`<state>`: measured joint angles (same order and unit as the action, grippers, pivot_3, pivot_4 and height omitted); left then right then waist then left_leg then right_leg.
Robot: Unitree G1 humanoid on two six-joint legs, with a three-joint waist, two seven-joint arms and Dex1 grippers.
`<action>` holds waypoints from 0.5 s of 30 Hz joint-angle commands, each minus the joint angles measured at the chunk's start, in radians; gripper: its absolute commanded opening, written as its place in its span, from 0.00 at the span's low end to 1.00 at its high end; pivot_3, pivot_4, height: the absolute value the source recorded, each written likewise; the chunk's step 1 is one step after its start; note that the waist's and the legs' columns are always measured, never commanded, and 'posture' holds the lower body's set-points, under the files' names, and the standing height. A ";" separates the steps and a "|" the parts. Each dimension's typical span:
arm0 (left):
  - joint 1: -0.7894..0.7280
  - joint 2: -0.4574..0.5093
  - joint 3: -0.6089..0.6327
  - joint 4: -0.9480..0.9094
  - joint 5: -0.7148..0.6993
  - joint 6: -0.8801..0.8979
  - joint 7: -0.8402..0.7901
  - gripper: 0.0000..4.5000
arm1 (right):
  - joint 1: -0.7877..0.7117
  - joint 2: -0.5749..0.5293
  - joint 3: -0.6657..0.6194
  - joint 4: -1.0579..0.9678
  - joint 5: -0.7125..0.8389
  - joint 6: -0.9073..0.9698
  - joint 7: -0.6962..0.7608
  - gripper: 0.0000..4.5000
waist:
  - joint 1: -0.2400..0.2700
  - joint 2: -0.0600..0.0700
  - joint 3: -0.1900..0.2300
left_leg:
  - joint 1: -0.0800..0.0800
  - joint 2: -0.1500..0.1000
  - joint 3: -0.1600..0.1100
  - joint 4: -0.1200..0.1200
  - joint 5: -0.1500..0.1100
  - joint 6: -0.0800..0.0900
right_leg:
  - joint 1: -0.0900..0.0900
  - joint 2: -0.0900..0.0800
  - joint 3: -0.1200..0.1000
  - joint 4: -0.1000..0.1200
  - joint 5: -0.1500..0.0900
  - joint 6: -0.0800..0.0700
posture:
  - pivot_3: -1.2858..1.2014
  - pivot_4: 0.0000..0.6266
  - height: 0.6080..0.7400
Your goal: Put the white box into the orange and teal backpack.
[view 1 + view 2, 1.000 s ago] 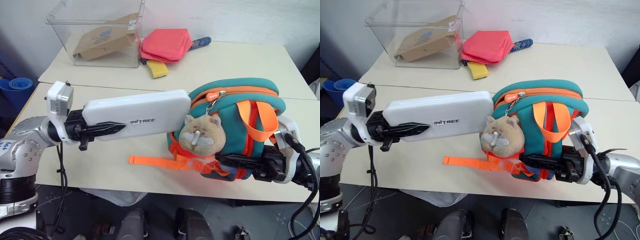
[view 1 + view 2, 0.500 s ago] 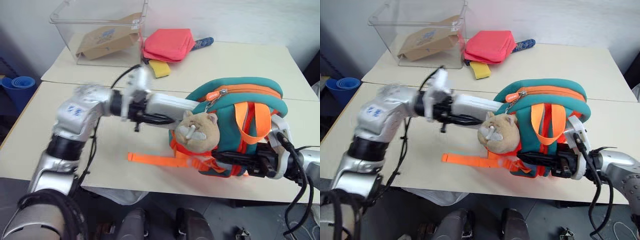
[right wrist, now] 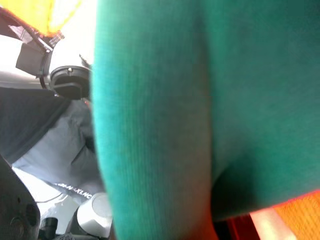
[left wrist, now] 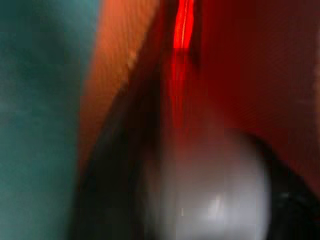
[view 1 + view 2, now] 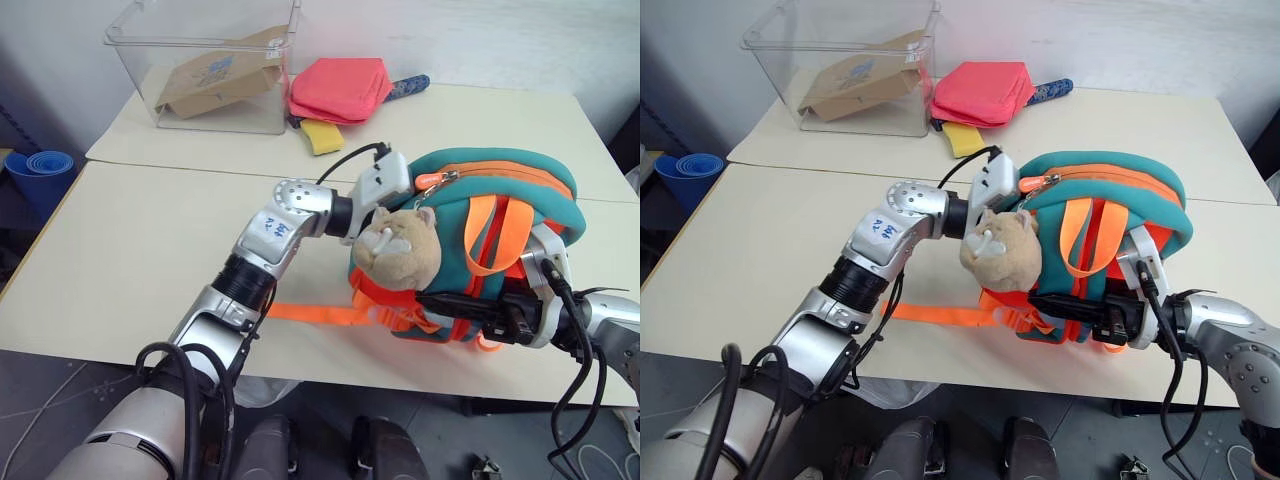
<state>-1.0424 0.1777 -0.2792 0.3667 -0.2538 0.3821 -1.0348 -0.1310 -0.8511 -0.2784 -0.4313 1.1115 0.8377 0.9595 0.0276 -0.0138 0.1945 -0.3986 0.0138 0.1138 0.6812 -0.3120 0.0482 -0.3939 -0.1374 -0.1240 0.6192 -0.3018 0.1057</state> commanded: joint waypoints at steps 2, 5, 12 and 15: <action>0.029 0.154 0.174 -0.057 -0.158 -0.056 -0.226 0.85 | -0.003 0.047 -0.013 0.002 -0.044 -0.052 -0.048 0.00 | -0.018 0.001 0.000 | 0.000 0.002 0.000 0.000 0.000 -0.002 | 0.000 0.002 0.000 0.002 0.000 0.000 | 0.52 0.24 1.00; 0.068 0.307 0.190 -0.107 -0.220 0.052 -0.382 0.85 | -0.017 0.083 0.003 0.015 -0.084 -0.081 -0.064 0.00 | -0.030 0.001 0.001 | 0.000 0.003 0.000 0.000 0.000 -0.004 | -0.001 0.005 -0.004 0.004 0.000 -0.002 | 0.52 0.24 1.00; 0.209 0.389 0.282 -0.389 -0.328 0.122 -0.328 0.85 | -0.059 0.127 0.029 0.050 -0.142 -0.112 -0.065 0.00 | -0.005 0.002 0.001 | -0.002 -0.002 -0.003 0.002 0.000 0.001 | 0.001 0.004 -0.004 0.005 0.000 0.000 | 0.52 0.24 1.00; 0.265 0.350 0.288 -0.507 -0.338 0.135 -0.225 0.85 | -0.068 0.127 0.045 0.066 -0.166 -0.123 -0.051 0.00 | -0.002 0.002 0.001 | -0.004 -0.002 -0.006 0.003 0.000 0.001 | 0.001 0.004 -0.004 0.003 0.001 0.001 | 0.52 0.24 1.00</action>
<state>-0.7830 0.5426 -0.0081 -0.0538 -0.5628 0.5108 -1.3162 -0.1922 -0.7282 -0.2379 -0.3707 0.9587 0.7338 0.9003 0.0252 -0.0117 0.1954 -0.4031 0.0116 0.1069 0.6838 -0.3124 0.0488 -0.3924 -0.1333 -0.1287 0.6216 -0.3003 0.1071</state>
